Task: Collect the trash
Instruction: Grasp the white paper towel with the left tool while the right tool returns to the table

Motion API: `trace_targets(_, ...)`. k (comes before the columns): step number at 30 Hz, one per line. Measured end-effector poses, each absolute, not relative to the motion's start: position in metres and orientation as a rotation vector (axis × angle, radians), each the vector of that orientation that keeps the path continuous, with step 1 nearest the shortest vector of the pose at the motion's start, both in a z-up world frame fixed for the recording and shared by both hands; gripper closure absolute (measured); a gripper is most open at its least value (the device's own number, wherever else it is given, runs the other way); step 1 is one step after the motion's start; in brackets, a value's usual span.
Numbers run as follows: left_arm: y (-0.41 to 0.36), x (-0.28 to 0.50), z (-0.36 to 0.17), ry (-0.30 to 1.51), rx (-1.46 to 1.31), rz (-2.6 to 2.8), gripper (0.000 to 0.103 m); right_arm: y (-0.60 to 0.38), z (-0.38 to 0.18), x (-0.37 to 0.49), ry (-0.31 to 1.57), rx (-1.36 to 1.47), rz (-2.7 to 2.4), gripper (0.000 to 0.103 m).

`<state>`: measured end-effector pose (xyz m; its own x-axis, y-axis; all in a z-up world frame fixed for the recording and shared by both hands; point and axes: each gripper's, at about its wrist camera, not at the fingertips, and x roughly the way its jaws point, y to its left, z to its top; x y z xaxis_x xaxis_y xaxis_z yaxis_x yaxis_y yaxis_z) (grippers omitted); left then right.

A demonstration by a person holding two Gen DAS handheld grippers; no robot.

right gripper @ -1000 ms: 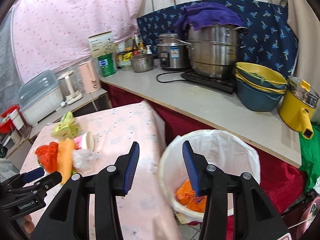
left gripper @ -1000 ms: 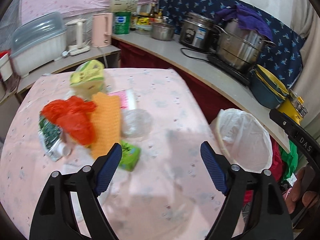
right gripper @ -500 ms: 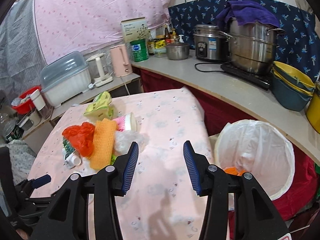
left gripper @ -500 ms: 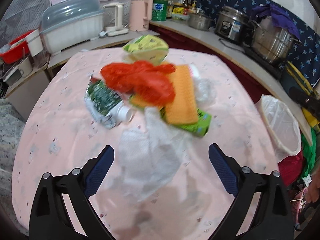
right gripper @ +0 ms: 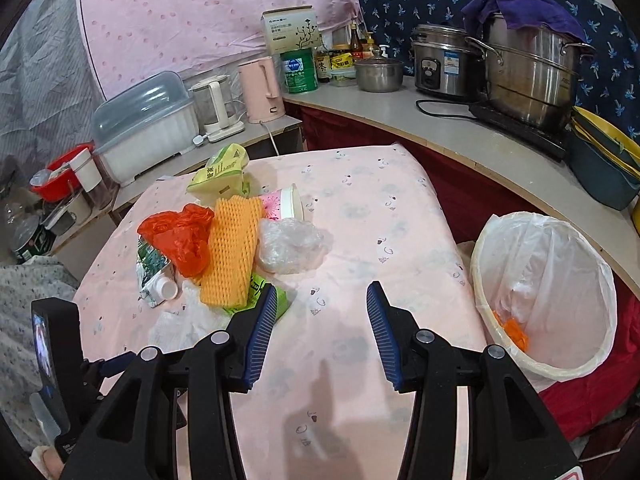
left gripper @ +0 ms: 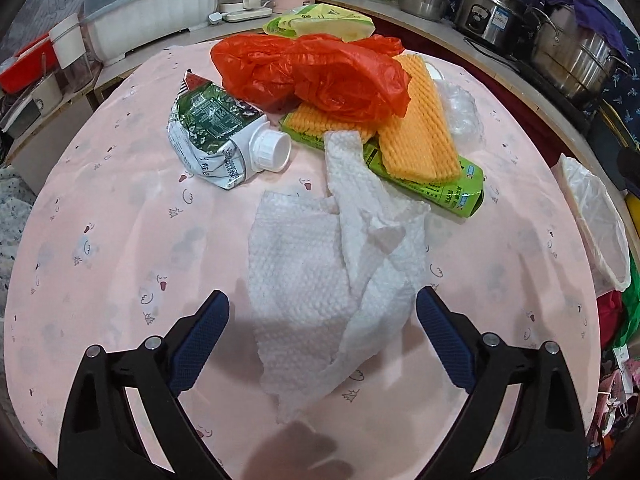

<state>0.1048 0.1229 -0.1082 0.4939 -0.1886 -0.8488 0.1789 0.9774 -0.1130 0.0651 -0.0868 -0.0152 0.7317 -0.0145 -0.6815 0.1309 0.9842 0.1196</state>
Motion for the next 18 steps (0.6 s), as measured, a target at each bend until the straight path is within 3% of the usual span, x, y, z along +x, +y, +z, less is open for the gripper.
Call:
trace_targets(6, 0.118, 0.107, -0.113, 1.049, -0.005, -0.251, 0.039, -0.079, -0.021, 0.069, 0.765, 0.158, -0.069, 0.057)
trace_targets(8, 0.116, 0.106, -0.112, 1.044, 0.004, -0.270, 0.059, -0.077, -0.022, 0.070, 0.769, 0.156, -0.067, 0.057)
trace_targets(9, 0.116, 0.105, -0.111, 1.044, 0.005, -0.279, 0.065, -0.075, -0.023, 0.070, 0.770, 0.155, -0.066, 0.057)
trace_targets(11, 0.116, 0.104, -0.110, 1.047, 0.000, -0.299, 0.090, -0.073, -0.023, 0.071, 0.772, 0.153, -0.064, 0.057)
trace_targets(18, 0.121, 0.095, -0.092, 1.016, -0.015, -0.336, 0.097, -0.066, -0.023, 0.072, 0.778, 0.151, -0.051, 0.057)
